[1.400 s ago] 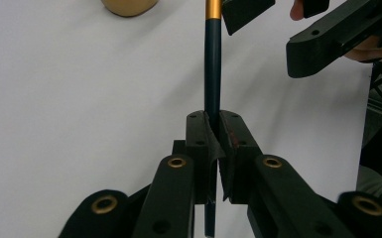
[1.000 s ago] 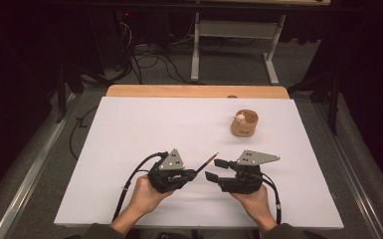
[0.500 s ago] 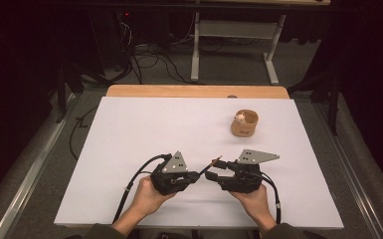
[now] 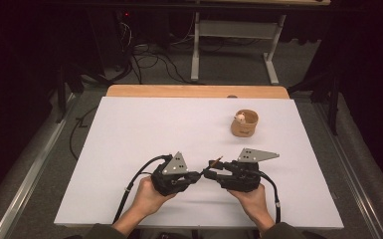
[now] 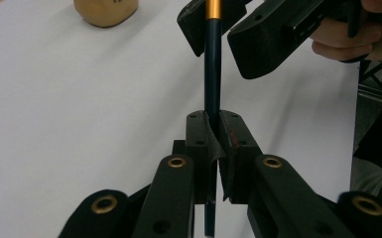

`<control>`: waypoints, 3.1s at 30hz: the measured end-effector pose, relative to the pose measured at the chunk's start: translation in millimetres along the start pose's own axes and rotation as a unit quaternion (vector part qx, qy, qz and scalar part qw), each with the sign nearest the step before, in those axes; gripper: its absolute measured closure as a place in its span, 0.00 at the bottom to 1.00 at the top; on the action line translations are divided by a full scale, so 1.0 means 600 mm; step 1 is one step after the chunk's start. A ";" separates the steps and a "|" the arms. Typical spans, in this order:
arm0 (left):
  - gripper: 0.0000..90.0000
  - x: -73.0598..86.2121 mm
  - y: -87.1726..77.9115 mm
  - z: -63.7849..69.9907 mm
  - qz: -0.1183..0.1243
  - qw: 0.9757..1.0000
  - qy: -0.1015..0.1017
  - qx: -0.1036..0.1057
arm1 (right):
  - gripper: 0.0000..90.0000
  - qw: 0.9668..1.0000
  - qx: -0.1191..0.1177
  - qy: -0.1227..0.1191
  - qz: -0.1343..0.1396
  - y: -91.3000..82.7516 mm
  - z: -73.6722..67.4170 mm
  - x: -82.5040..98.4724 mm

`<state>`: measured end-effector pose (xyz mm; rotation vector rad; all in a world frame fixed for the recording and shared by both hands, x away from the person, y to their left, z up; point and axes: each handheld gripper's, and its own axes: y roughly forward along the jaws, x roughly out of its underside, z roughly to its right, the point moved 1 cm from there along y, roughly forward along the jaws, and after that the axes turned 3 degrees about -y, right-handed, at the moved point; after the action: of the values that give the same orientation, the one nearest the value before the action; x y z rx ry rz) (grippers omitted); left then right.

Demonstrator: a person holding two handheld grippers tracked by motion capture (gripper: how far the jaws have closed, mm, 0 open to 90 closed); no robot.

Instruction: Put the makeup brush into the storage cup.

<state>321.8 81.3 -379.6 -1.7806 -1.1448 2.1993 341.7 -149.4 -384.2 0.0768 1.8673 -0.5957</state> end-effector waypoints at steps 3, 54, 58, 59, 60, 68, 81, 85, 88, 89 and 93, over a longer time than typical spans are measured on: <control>0.93 0.000 0.000 0.000 0.001 1.000 0.002 -0.001 | 0.67 1.000 0.000 0.001 0.000 -0.001 0.000 0.000; 0.93 -0.001 0.001 0.006 0.010 1.000 0.013 0.000 | 0.89 0.998 -0.038 0.040 0.034 0.001 0.013 0.013; 0.93 0.000 0.002 0.007 0.012 1.000 0.011 0.000 | 0.89 0.998 -0.039 0.041 0.035 0.001 0.012 0.014; 0.93 0.000 0.002 0.007 0.012 1.000 0.011 0.000 | 0.89 0.998 -0.039 0.042 0.036 0.001 0.012 0.014; 0.93 0.000 0.002 0.007 0.012 1.000 0.011 0.000 | 0.89 0.998 -0.040 0.042 0.036 0.001 0.012 0.014; 0.93 0.000 0.003 0.008 0.008 1.000 0.015 0.001 | 0.94 0.997 -0.049 0.048 0.041 0.002 0.012 0.014; 0.92 0.000 -0.002 0.008 0.024 0.999 0.020 0.018 | 0.95 0.997 -0.046 0.044 0.047 -0.007 0.012 0.011; 0.88 -0.001 -0.004 0.007 0.026 0.999 0.013 0.020 | 0.95 0.997 -0.046 0.045 0.045 -0.007 0.013 0.011; 0.84 0.000 -0.005 0.004 0.025 0.999 0.008 0.020 | 0.95 0.997 -0.045 0.045 0.043 -0.007 0.013 0.011; 0.82 0.001 -0.006 0.003 0.027 0.999 0.004 0.020 | 0.95 0.997 -0.045 0.045 0.042 -0.007 0.013 0.011; 0.74 0.001 -0.009 -0.001 0.032 0.999 -0.007 0.020 | 0.95 0.997 -0.042 0.042 0.041 -0.007 0.013 0.011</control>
<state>320.0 85.9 -376.8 -1.8143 -1.0517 2.2563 344.7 -158.2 -390.6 0.1242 1.9582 -0.4635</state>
